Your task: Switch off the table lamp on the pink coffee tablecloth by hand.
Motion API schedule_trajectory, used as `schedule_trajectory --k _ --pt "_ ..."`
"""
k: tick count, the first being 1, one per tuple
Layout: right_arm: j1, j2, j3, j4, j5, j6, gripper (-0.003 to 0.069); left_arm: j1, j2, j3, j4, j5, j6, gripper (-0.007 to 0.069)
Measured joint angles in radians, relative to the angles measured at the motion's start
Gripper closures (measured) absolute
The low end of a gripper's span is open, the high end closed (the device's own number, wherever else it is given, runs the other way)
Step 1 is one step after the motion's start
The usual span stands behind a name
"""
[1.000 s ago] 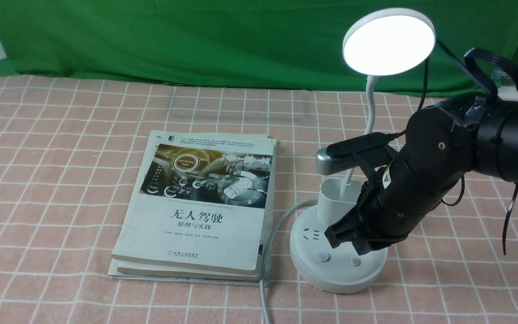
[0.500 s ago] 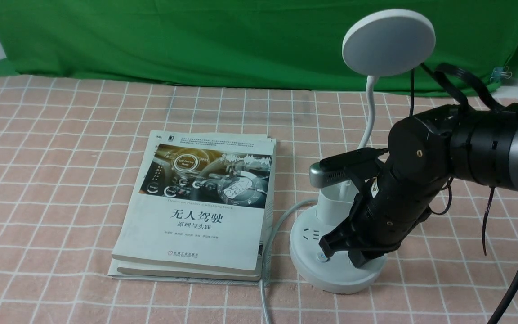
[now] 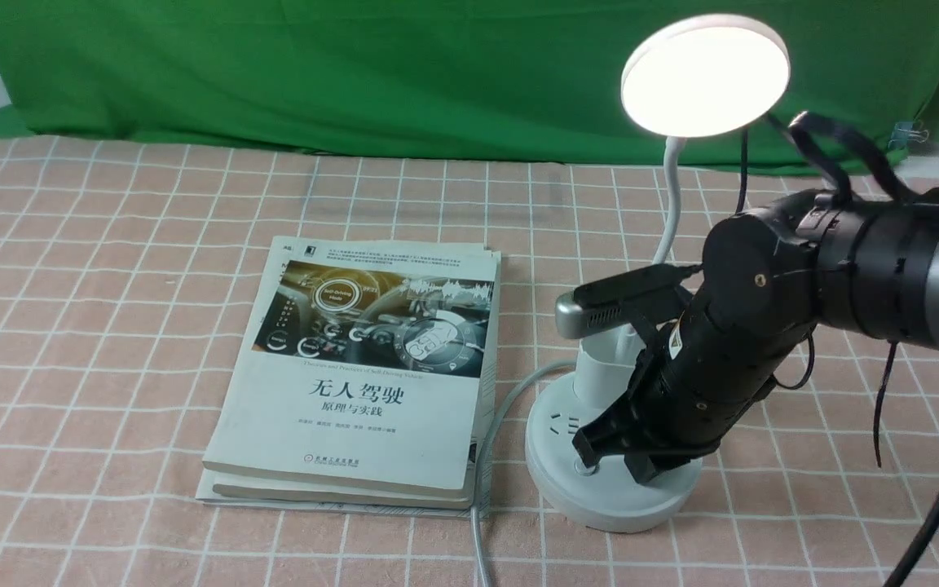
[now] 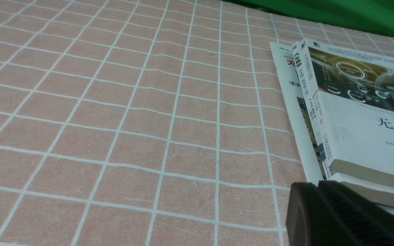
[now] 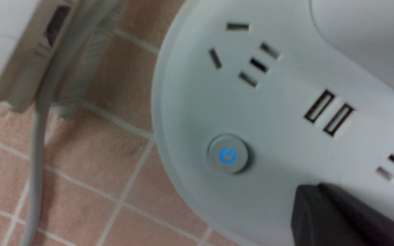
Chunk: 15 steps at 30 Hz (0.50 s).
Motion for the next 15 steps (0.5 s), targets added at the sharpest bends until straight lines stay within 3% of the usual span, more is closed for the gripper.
schedule_trajectory --k 10,15 --pt "0.0 -0.075 0.002 -0.004 0.032 -0.014 0.0617 0.0 0.0 0.0 0.0 0.0 0.0 0.0618" --pt "0.026 -0.292 0.078 -0.01 0.076 -0.013 0.0617 0.0 0.0 0.0 0.0 0.0 0.0 0.0618"
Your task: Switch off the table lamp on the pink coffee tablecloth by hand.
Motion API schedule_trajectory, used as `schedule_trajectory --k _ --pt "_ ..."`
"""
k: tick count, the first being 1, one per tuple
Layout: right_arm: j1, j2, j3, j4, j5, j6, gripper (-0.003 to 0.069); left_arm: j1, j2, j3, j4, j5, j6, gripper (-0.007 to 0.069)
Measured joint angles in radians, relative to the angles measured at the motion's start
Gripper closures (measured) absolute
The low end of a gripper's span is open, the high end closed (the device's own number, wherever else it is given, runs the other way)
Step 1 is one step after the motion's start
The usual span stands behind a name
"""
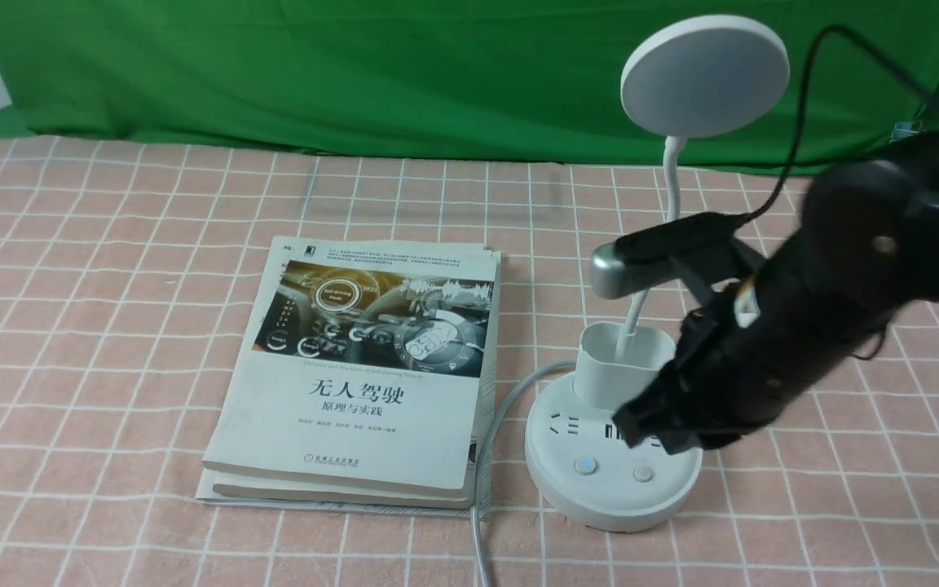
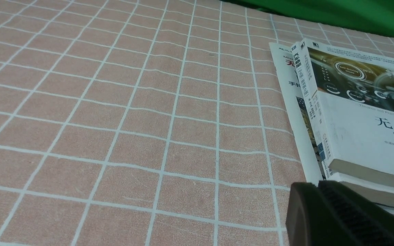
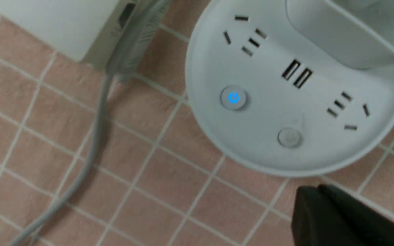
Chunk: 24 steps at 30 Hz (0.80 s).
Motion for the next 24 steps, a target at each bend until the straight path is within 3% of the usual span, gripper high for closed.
schedule_trajectory --k 12,24 --pt "0.016 -0.399 0.182 -0.003 0.061 0.002 0.0596 0.0 0.0 0.0 0.0 0.0 0.0 0.0618" --pt "0.003 -0.581 0.222 -0.03 -0.051 0.001 0.062 0.0 0.0 0.0 0.0 0.0 0.0 0.0618"
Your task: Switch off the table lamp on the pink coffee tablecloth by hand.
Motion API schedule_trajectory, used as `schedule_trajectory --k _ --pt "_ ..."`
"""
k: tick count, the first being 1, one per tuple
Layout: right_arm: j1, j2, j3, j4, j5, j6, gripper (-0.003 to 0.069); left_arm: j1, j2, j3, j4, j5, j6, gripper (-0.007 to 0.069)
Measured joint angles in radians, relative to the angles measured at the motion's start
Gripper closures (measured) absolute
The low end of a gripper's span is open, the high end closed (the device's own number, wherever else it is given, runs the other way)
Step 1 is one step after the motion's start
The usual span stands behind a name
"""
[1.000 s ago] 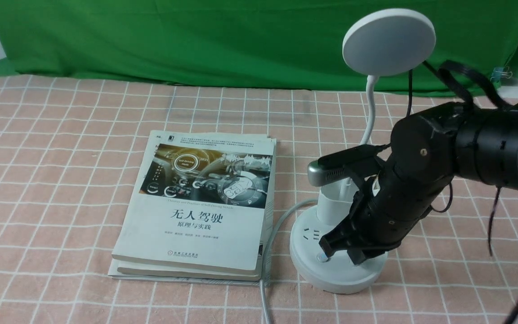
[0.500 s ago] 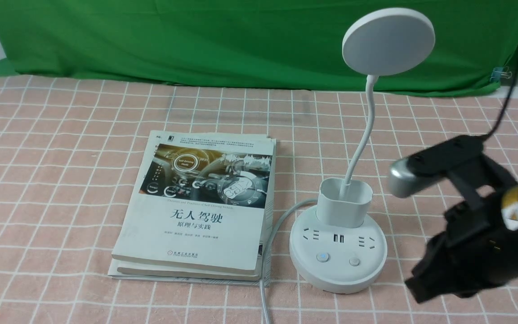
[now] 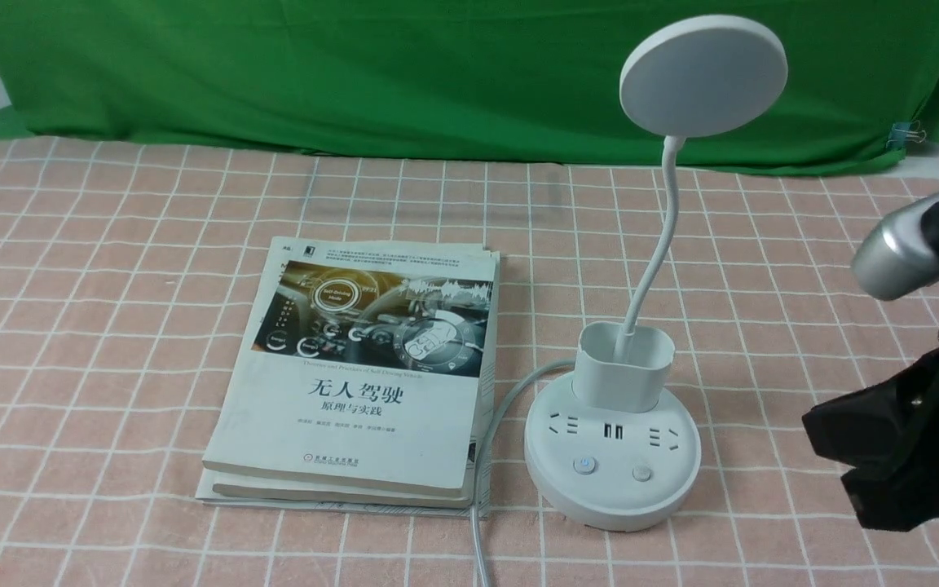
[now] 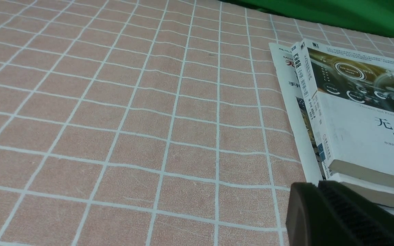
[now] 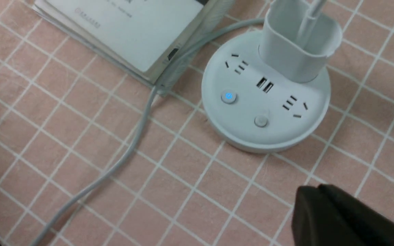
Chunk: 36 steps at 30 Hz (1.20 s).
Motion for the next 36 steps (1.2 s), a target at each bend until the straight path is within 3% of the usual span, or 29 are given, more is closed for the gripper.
schedule_trajectory --k 7,11,15,21,30,36 --pt "-0.176 -0.309 0.299 -0.016 -0.159 -0.071 0.0623 0.0 0.0 0.0 0.0 0.0 0.0 0.0618" --pt "-0.346 -0.574 0.584 -0.022 -0.289 -0.123 0.0623 0.0 0.0 0.0 0.0 0.0 0.0 0.0618" --pt "-0.427 -0.773 0.736 -0.023 -0.374 -0.136 0.0623 0.0 0.0 0.0 0.0 -0.001 0.0 0.0618" --pt "-0.459 -0.936 0.796 -0.025 -0.442 -0.138 0.0623 0.0 0.0 0.0 0.0 -0.001 0.0 0.0618" --pt "-0.459 -0.95 0.886 -0.025 -0.565 -0.138 0.0623 0.0 0.0 0.0 0.0 -0.003 0.0 0.0618" --pt "-0.459 -0.95 0.886 -0.025 -0.539 -0.139 0.0623 0.0 0.0 0.0 0.0 -0.003 0.0 0.0618"
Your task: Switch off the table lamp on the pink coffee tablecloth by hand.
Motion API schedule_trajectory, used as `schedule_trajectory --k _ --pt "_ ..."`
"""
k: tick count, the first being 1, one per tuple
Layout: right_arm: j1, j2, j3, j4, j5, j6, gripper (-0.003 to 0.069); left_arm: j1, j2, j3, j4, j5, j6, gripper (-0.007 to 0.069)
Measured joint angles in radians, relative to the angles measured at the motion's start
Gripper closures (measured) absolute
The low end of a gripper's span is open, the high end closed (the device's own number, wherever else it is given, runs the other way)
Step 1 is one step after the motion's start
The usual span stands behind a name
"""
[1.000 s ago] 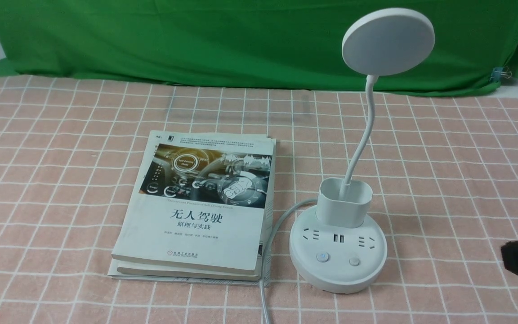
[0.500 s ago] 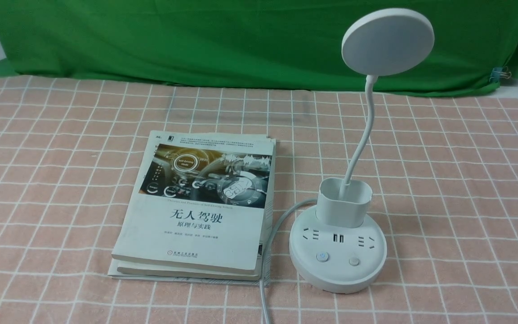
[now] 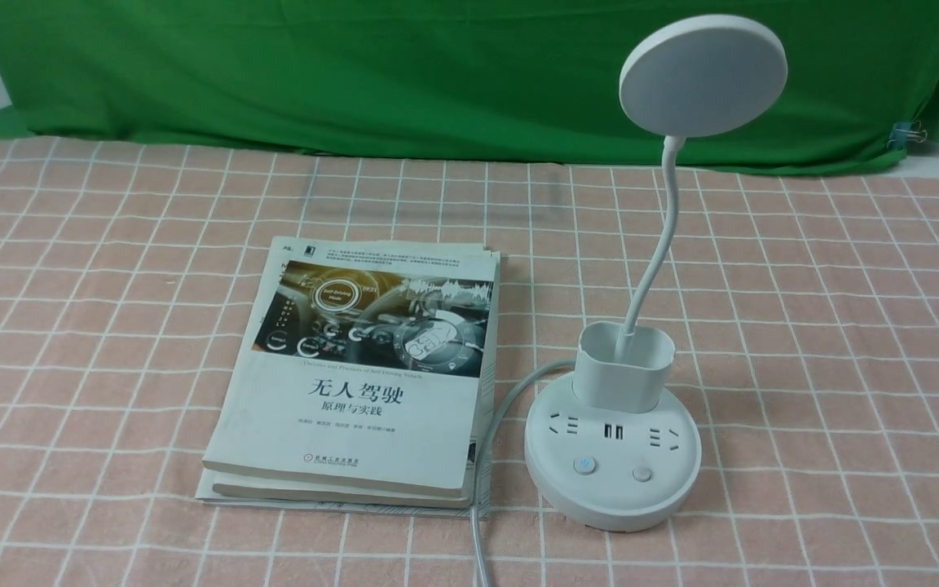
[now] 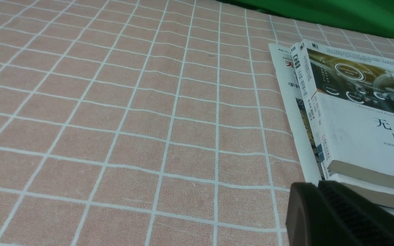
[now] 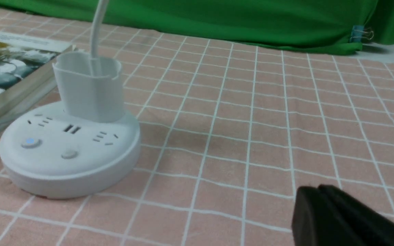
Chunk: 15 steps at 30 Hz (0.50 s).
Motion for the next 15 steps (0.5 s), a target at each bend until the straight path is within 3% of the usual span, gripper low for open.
schedule_trajectory --k 15 --pt "0.0 0.0 0.0 0.0 0.051 -0.026 0.0615 0.0 0.0 0.0 0.0 0.0 0.0 0.0618"
